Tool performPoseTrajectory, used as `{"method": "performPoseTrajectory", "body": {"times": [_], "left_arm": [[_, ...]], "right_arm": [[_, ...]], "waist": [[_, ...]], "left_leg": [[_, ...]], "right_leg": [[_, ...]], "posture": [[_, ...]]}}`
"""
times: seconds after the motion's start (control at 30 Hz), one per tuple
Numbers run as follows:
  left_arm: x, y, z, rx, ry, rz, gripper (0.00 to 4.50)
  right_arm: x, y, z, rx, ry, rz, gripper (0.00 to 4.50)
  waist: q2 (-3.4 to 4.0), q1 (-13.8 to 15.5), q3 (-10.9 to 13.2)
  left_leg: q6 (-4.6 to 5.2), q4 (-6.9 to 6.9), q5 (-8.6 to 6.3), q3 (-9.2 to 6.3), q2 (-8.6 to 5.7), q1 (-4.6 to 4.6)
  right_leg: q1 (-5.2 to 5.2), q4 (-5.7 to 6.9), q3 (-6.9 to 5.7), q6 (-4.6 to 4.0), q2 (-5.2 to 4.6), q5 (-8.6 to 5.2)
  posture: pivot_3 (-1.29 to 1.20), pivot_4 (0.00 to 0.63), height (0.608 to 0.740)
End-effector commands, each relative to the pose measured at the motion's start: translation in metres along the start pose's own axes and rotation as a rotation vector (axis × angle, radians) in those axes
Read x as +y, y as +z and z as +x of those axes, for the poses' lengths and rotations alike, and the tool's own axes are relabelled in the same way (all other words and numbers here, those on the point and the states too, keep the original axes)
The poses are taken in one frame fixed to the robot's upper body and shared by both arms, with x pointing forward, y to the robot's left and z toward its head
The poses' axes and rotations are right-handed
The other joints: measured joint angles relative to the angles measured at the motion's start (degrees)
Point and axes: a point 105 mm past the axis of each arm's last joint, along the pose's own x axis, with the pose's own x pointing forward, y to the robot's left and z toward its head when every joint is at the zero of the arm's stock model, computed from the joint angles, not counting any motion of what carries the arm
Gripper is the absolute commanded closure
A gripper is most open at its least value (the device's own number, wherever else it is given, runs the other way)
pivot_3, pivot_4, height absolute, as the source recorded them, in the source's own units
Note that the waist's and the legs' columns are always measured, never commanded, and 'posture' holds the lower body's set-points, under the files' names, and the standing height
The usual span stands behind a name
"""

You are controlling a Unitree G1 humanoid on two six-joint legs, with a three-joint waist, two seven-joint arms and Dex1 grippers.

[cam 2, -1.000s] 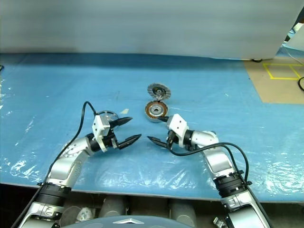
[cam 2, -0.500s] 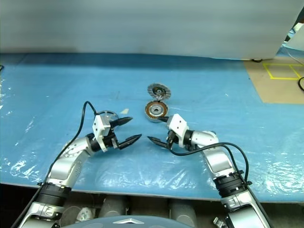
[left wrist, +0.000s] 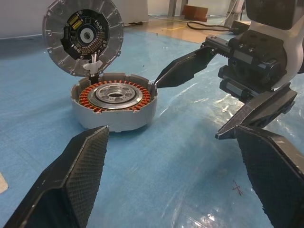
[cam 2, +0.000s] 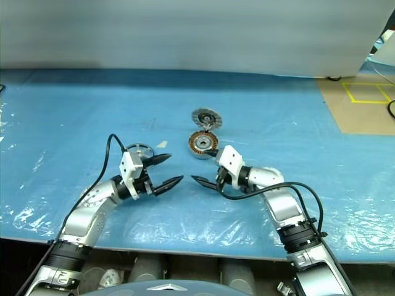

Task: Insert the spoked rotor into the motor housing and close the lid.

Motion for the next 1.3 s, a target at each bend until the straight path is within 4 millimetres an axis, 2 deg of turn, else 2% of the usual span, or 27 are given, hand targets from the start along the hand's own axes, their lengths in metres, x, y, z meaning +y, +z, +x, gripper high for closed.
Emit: {"method": "performPoseTrajectory", "body": {"times": [0.03, 0.17, 0.47, 0.8, 0.9, 1.0, 1.17, 1.27, 1.3], "left_arm": [[0.001, 0.011, -0.004, -0.029, -0.002, 0.038, 0.04], [0.004, 0.011, -0.008, -0.019, 0.005, 0.043, 0.04], [0.006, 0.005, -0.013, -0.007, 0.015, 0.039, 0.04], [0.004, -0.002, -0.015, -0.005, 0.03, 0.033, 0.04], [0.004, -0.002, -0.015, -0.006, 0.032, 0.033, 0.0], [0.004, -0.003, -0.015, -0.006, 0.032, 0.034, 0.0], [0.003, -0.002, -0.012, -0.008, 0.027, 0.035, 0.0], [0.003, -0.001, -0.012, -0.009, 0.022, 0.036, 0.0], [0.003, -0.001, -0.011, -0.008, 0.021, 0.036, 0.0]], "right_arm": [[-0.001, 0.01, 0.001, -0.026, -0.001, -0.026, 0.0], [-0.004, 0.008, 0.004, 0.03, 0.007, -0.086, 0.0], [-0.026, 0.031, 0.017, 0.117, 0.023, -0.21, 0.0], [-0.027, 0.02, 0.021, 0.229, 0.084, -0.326, 0.0], [-0.031, 0.008, 0.021, 0.273, 0.068, -0.362, 0.6], [-0.038, 0.002, 0.022, 0.295, 0.027, -0.395, 1.57], [-0.054, 0.007, 0.022, 0.284, -0.068, -0.446, 3.35], [-0.054, 0.015, 0.024, 0.253, -0.074, -0.471, 4.37], [-0.054, 0.018, 0.025, 0.241, -0.079, -0.473, 4.47]], "waist": [[0.0, 0.0, 0.0], [0.0, 0.0, 0.0], [0.0, -0.1, 0.0], [0.0, -0.1, 0.0], [0.0, -0.1, 0.0], [0.0, -0.1, 0.0], [0.0, -0.1, 0.0], [0.0, -0.1, 0.0], [0.0, -0.1, 0.0]], "left_leg": [[0.0, 0.0, 0.0, 0.0, 0.0, 0.0], [0.0, 0.0, 0.0, 0.0, 0.0, 0.0], [-0.02, -0.01, 0.01, 0.0, 0.0, 0.0], [-0.02, -0.02, 0.01, -0.01, 0.0, -0.01], [-0.02, 0.01, 0.01, -0.01, 0.0, 0.0], [-0.02, 0.04, 0.01, -0.01, 0.0, 0.0], [-0.02, 0.08, 0.01, 0.0, 0.0, 0.02], [-0.02, 0.08, 0.01, 0.0, 0.0, 0.01], [-0.02, 0.08, 0.01, 0.0, 0.0, 0.01]], "right_leg": [[0.0, 0.0, 0.0, 0.0, 0.0, 0.0], [0.0, 0.0, 0.0, 0.0, 0.0, 0.0], [-0.01, 0.01, 0.01, 0.0, 0.0, 0.0], [-0.01, 0.04, -0.02, 0.01, 0.0, 0.01], [-0.01, 0.07, -0.01, 0.01, 0.0, 0.01], [-0.01, 0.08, 0.0, 0.01, 0.0, 0.01], [-0.01, 0.12, 0.02, 0.01, 0.0, 0.01], [-0.01, 0.12, 0.02, 0.01, 0.0, 0.01], [-0.01, 0.12, 0.02, 0.01, 0.0, 0.01]], "posture": [[0.0, 0.15, 0.74], [0.0, 0.15, 0.74], [0.0, 0.15, 0.74], [0.0, 0.15, 0.74], [0.0, 0.15, 0.74], [0.0, 0.15, 0.74], [0.0, 0.15, 0.74], [0.0, 0.15, 0.74], [0.0, 0.15, 0.74]]}}
